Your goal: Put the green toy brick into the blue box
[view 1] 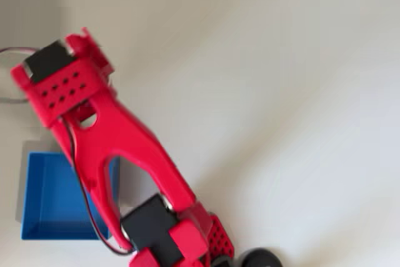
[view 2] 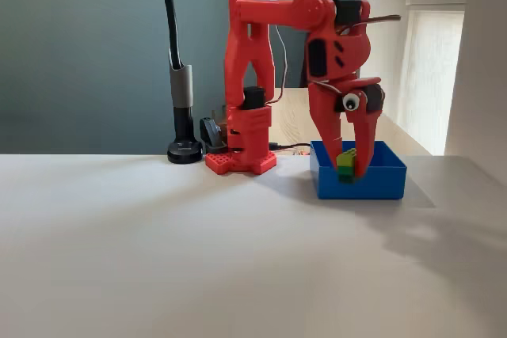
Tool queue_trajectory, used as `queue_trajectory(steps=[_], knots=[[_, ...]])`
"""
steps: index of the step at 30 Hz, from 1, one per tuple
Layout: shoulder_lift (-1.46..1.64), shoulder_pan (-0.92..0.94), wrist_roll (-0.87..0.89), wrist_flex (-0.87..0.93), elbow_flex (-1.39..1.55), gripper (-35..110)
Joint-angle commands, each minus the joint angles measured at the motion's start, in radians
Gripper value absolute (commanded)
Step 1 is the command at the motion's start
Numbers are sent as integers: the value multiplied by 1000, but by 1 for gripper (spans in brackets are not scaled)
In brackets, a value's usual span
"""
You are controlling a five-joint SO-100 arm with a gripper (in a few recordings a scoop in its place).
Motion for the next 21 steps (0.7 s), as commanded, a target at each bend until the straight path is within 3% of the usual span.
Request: queue_trajectory(steps=[1, 21], knots=[[147, -114, 28, 44, 28, 0], [242, -607, 227, 250, 71, 0]])
